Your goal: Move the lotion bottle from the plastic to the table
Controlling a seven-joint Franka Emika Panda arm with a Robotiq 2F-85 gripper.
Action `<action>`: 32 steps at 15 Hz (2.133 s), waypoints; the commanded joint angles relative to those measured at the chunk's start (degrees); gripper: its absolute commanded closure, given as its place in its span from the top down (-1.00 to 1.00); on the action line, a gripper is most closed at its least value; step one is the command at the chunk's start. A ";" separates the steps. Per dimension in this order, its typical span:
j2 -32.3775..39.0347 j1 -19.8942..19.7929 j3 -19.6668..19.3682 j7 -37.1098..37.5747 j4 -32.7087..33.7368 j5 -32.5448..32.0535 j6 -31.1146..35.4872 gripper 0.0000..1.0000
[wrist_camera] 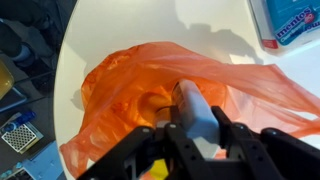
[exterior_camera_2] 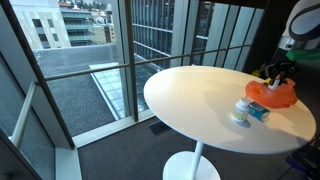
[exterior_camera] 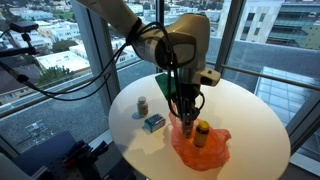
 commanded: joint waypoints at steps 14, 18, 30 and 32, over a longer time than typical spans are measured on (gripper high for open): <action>-12.13 2.64 5.49 2.32 -1.13 -1.55 0.46 -0.78; -13.46 3.45 7.49 1.46 -0.38 -0.96 -0.36 -0.78; -8.57 7.49 11.98 -3.50 3.35 3.35 -5.64 -0.78; -6.73 7.83 12.35 -3.04 4.05 2.73 -6.22 -0.78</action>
